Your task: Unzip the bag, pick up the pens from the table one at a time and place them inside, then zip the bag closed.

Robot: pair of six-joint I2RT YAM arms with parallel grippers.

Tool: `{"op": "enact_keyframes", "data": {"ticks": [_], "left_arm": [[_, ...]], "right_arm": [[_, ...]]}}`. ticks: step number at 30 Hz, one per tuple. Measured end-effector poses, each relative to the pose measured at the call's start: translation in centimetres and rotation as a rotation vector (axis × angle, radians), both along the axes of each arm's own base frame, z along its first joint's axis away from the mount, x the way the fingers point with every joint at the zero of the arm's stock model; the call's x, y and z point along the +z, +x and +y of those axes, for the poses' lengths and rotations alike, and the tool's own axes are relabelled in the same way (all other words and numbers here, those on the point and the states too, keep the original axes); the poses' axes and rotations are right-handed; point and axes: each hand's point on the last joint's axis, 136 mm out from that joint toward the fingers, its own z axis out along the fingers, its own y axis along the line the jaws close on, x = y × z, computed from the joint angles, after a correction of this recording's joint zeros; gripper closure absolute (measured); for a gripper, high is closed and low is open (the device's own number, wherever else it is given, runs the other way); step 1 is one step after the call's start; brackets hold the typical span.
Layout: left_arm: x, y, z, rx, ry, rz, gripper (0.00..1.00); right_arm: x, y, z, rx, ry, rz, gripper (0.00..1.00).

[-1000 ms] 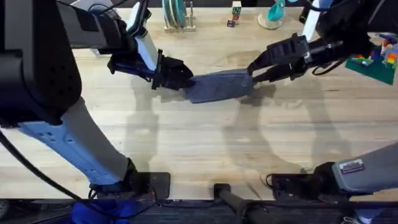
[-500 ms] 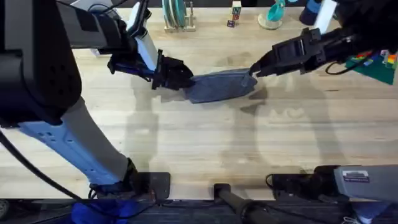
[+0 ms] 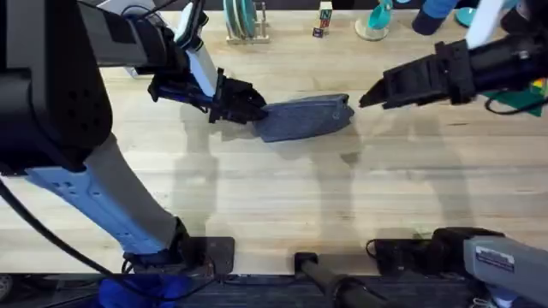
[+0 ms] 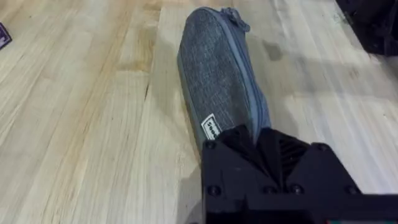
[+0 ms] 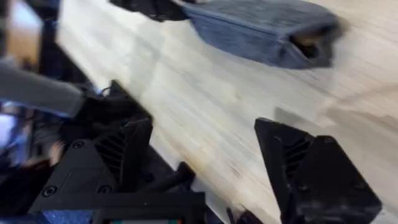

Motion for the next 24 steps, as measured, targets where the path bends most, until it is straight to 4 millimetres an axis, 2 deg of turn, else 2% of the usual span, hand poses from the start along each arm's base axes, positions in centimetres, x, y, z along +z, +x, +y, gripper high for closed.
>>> {"op": "enact_keyframes", "data": {"ticks": [5,11,18,24], "left_arm": [[0.0,0.0,0.0,0.0,0.0,0.0,0.959],[0.0,0.0,0.0,0.001,0.0,0.003,0.96],[0.0,0.0,0.0,0.008,0.001,0.018,0.959],[0.0,0.1,0.0,0.009,0.001,0.018,0.959]], "right_arm": [[0.3,-1.1,-1.4,-0.082,-0.159,-0.037,0.004],[0.3,-2.5,-1.7,-0.128,-0.324,-0.075,0.004],[-0.5,-2.9,-1.5,-0.218,-0.467,-0.06,0.004],[-0.3,-2.7,-0.1,-0.282,-0.501,-0.096,0.004]]}}
